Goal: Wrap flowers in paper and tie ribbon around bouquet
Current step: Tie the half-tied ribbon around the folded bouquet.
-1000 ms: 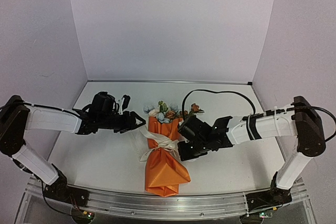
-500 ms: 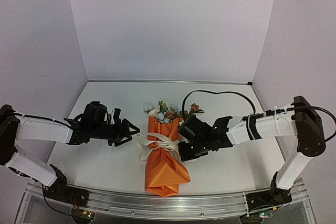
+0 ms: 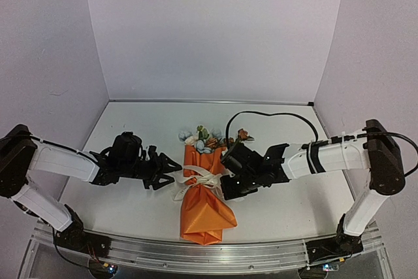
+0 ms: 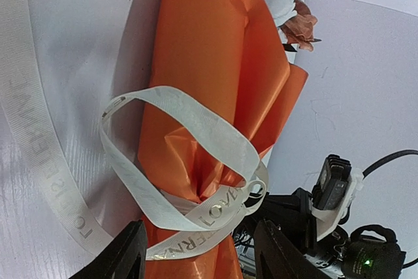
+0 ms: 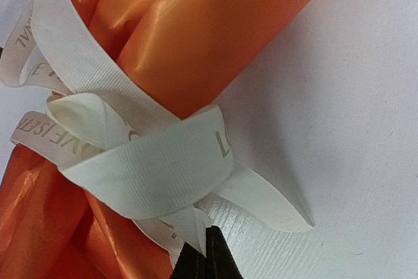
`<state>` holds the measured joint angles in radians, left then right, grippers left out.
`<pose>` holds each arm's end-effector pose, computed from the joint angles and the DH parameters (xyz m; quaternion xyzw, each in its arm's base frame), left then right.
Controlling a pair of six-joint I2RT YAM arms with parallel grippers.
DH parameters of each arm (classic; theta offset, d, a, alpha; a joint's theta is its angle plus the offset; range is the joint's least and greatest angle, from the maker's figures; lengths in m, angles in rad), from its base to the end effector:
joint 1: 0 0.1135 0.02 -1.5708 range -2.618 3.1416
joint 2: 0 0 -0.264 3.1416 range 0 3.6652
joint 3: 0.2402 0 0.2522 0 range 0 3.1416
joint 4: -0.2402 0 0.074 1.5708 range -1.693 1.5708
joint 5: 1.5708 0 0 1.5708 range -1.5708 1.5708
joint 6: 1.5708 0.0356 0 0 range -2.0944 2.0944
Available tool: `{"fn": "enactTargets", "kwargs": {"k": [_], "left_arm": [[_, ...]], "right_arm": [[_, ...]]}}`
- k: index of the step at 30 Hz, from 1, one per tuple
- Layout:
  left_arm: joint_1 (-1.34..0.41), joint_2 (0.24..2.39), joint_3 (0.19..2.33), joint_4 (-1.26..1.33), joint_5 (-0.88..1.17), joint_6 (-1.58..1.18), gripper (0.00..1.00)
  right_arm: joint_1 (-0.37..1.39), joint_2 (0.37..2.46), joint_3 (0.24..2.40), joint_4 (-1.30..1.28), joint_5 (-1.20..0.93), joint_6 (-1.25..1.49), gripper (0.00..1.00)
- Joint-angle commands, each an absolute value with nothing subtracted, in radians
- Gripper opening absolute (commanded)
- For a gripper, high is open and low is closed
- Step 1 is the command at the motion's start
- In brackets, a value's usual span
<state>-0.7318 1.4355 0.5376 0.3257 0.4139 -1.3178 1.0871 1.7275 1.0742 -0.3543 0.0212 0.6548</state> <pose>0.1940 -0.1935 0.1632 -0.1540 0.8510 -0.4941 0.0892 0.1638 0.3101 0.1804 -0.2031 0.9388 0.2060 0.1868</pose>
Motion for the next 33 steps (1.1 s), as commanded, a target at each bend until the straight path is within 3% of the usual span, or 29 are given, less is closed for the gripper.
{"fn": "enactTargets", "kwargs": {"k": [1, 17, 21, 29, 33], "left_arm": [[-0.738, 1.439, 0.589, 0.292, 0.387, -1.362, 0.59], [-0.747, 1.551, 0.639, 0.319, 0.408, -1.402, 0.53], [-0.747, 1.586, 0.653, 0.366, 0.421, -1.407, 0.4], [-0.747, 1.564, 0.699, 0.29, 0.413, -1.308, 0.02], [-0.746, 1.506, 0.749, 0.129, 0.339, -1.153, 0.0]], "right_arm": [[1.085, 1.717, 1.114, -0.356, 0.029, 0.643, 0.0], [1.085, 1.724, 1.124, -0.353, 0.027, 0.642, 0.0], [1.085, 1.721, 1.123, -0.353, 0.027, 0.643, 0.0], [1.085, 1.707, 1.111, -0.354, 0.046, 0.64, 0.0], [1.085, 1.696, 1.096, -0.37, 0.071, 0.643, 0.0]]}}
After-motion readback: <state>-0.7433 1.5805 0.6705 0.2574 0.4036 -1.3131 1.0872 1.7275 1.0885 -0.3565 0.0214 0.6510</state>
